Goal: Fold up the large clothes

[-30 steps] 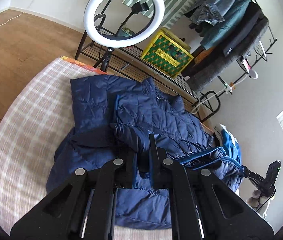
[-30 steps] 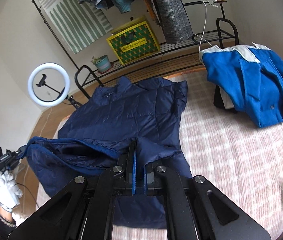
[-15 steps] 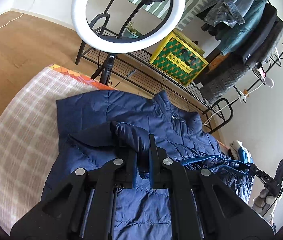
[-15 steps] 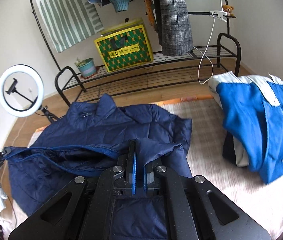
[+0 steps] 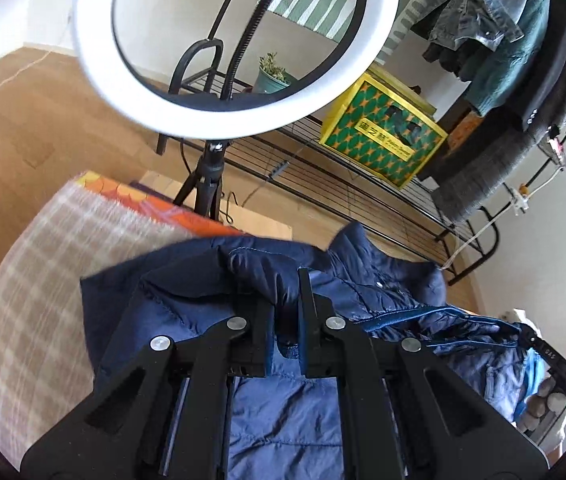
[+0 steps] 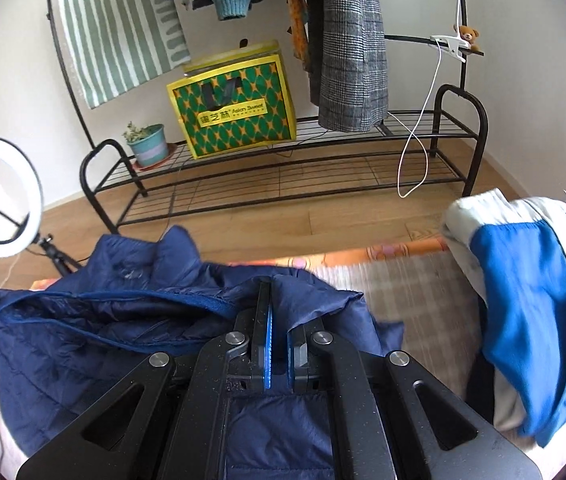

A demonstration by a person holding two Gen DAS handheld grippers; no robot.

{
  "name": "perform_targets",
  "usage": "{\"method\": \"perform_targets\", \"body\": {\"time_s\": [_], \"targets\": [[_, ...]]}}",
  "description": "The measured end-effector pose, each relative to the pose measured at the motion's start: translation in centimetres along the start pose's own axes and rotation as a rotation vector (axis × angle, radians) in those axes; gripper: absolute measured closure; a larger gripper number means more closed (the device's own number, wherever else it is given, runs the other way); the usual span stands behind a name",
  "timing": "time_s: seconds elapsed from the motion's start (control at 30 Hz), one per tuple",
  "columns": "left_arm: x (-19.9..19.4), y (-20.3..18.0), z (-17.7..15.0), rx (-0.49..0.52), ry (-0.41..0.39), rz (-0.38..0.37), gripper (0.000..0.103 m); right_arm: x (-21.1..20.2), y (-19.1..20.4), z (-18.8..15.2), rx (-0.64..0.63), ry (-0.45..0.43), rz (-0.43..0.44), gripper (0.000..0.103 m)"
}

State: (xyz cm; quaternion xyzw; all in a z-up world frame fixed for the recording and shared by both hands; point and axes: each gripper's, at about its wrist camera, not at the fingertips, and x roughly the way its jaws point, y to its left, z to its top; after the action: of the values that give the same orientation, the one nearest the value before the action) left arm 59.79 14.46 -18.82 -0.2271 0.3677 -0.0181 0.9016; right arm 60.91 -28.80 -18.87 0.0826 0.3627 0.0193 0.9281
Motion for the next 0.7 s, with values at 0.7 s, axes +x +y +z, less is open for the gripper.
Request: {"method": "perform_targets", "body": {"time_s": [0.7], "targets": [[5.1,-0.9,0.0,0.084,0.035,0.065,0.059,6.5,0.1,0.0,-0.054,0.059,-0.019,0.09]]}}
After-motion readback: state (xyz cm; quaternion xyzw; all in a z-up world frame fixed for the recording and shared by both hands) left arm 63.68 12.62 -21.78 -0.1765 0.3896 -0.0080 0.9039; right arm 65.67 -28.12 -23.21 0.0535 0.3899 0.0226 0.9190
